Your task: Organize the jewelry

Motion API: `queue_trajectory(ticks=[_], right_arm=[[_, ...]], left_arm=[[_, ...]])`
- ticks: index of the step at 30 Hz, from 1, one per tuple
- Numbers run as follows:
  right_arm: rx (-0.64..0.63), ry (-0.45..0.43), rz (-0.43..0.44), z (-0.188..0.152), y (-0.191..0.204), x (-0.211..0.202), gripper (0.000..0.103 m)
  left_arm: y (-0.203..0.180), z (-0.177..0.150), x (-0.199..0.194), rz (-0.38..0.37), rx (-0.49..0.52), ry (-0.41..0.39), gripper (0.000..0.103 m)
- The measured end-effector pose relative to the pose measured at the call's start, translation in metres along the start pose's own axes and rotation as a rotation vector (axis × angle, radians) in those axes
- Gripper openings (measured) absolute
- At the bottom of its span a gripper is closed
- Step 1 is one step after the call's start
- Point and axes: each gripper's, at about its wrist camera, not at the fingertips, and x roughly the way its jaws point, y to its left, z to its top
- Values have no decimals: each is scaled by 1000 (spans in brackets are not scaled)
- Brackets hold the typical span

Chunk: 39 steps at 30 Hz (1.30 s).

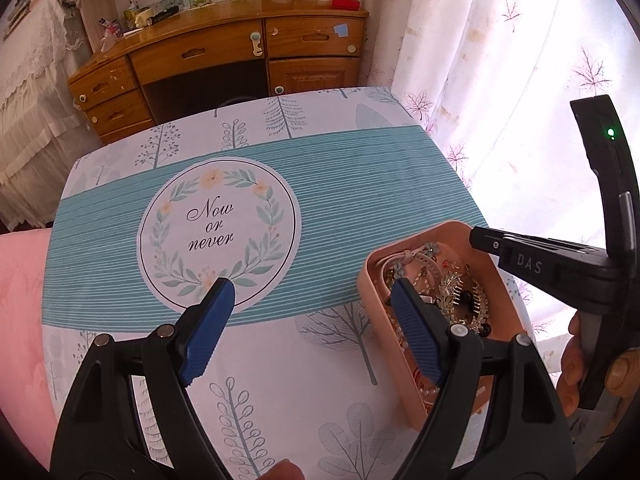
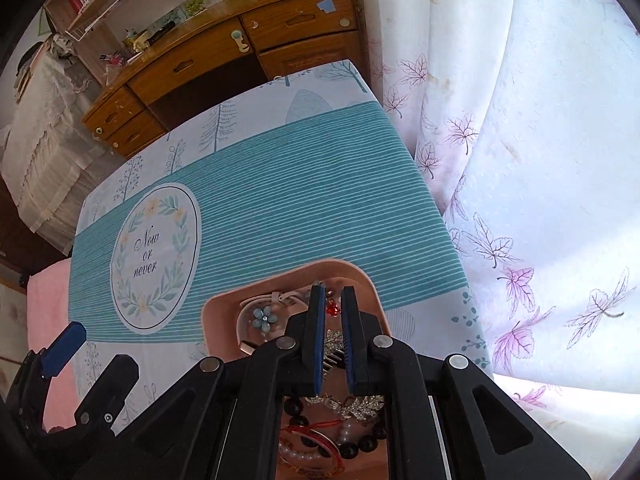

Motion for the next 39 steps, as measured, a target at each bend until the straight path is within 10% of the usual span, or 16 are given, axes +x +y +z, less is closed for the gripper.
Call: queue_trajectory(ticks=[15,21,39], right_arm=[[-80,-73,32,-39,29,-53,9],[-149,-155,25,-90,49,-91,34],[-251,-264,91,-257,90,-150,37]], left_arm=[[0,-19,-49,28,8,-59,79],[7,-57,-81,78,18,-74,79],[41,-179,-155,185,-193,-153,79]])
